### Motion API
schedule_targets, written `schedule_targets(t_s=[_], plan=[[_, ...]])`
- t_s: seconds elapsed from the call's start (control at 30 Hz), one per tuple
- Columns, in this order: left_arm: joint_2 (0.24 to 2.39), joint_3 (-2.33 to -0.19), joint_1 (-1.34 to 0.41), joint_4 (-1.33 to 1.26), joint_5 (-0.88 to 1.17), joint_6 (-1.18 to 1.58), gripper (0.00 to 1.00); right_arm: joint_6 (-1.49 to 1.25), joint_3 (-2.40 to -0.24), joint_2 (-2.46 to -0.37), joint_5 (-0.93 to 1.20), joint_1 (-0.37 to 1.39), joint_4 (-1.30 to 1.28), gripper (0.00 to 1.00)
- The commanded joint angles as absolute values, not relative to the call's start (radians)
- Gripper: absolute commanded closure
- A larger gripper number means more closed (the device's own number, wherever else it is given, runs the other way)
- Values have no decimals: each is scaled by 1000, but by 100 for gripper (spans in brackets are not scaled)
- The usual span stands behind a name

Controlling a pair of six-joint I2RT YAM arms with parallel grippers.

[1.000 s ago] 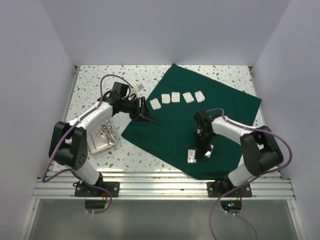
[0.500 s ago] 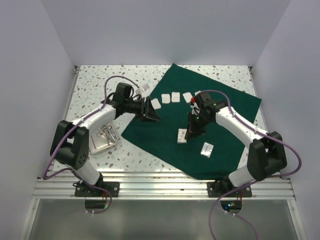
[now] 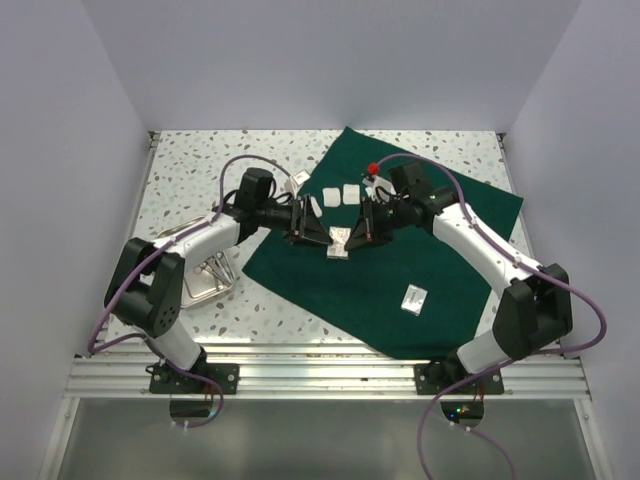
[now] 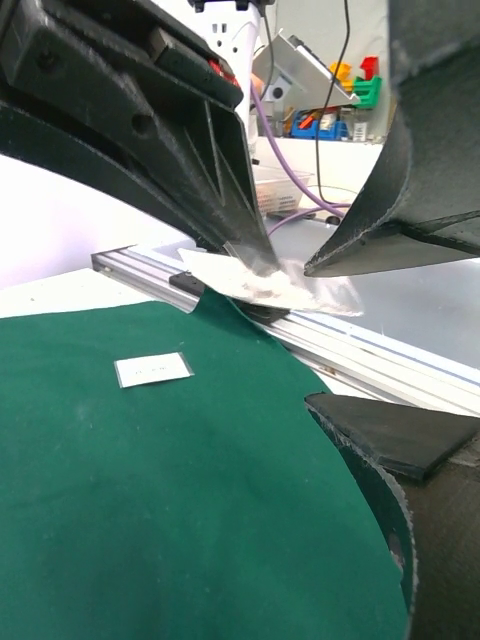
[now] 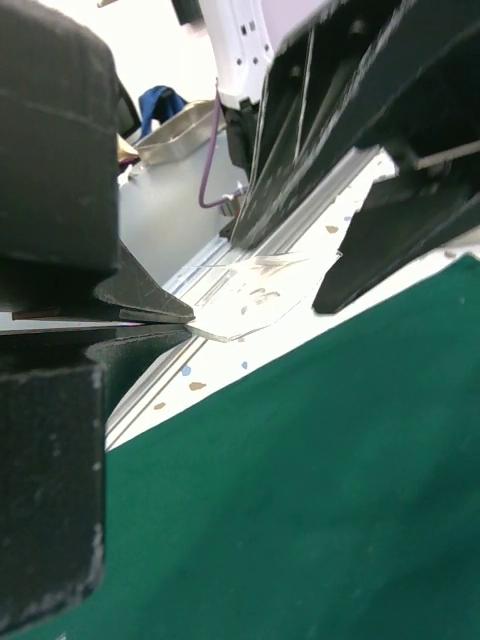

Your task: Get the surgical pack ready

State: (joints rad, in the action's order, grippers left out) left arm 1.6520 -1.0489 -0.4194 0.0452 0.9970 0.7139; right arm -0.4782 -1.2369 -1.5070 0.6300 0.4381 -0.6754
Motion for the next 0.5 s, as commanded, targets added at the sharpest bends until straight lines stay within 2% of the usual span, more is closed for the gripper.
schedule_targets(t_s=[0.0,0.17,0.27,0.3,0.33,0.37,0.47], plan=[[1660,-1048,-425,-29,1037,739,46,-488,-1279,-1520,699,445,-626,100],[1666,-1046,-428,-46,1043,753,50,-489,-1285,-1535,715,453,-621,100],[1669,-1043,-430,-55,1048,759,66,-492,-1293,-1542,723,456,-615,100],[1670,-1040,-430,-57,1048,761,80,-489,-1295,-1546,724,456,-617,100],[1672,-1039,-430,-57,1048,764,87,-488,-1298,-1548,723,457,-620,100],[1674,-1039,-430,-55,1046,764,99,-483,-1304,-1551,721,457,-623,100],[1667,-1037,-428,-32,1020,756,100,-474,-1322,-1566,709,457,-650,85]])
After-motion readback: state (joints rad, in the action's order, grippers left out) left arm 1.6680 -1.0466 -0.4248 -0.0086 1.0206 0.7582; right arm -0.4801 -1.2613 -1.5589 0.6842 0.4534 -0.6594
